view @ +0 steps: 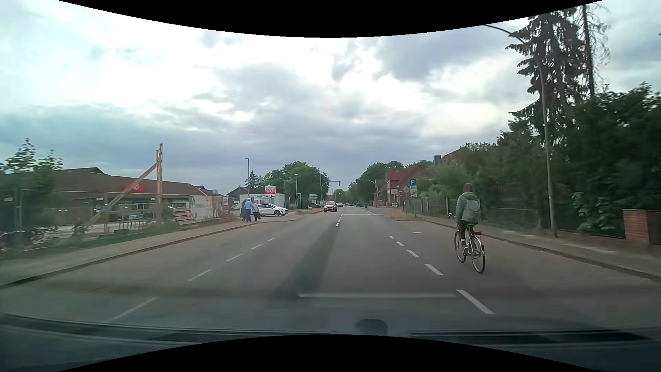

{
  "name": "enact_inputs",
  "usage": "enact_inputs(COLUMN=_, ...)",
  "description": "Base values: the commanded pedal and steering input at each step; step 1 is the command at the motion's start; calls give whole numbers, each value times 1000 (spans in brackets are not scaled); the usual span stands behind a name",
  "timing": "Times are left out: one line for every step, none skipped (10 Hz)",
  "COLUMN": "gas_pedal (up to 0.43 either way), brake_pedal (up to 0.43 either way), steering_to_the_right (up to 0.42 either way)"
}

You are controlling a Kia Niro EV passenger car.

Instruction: Follow the waypoints while adhering to traffic rules and regulations

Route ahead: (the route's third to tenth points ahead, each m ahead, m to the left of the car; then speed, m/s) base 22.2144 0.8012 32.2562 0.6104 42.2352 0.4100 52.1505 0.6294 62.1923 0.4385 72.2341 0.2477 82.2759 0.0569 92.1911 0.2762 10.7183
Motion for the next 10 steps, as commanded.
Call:
enact_inputs(gas_pedal=150, brake_pedal=0, steering_to_the_right=0)
enact_inputs(gas_pedal=150, brake_pedal=0, steering_to_the_right=0)
enact_inputs(gas_pedal=150, brake_pedal=0, steering_to_the_right=0)
enact_inputs(gas_pedal=150, brake_pedal=0, steering_to_the_right=0)
enact_inputs(gas_pedal=150, brake_pedal=0, steering_to_the_right=0)
enact_inputs(gas_pedal=150, brake_pedal=0, steering_to_the_right=0)
enact_inputs(gas_pedal=150, brake_pedal=0, steering_to_the_right=0)
enact_inputs(gas_pedal=150, brake_pedal=0, steering_to_the_right=0)
enact_inputs(gas_pedal=150, brake_pedal=0, steering_to_the_right=1)
enact_inputs(gas_pedal=150, brake_pedal=0, steering_to_the_right=2)
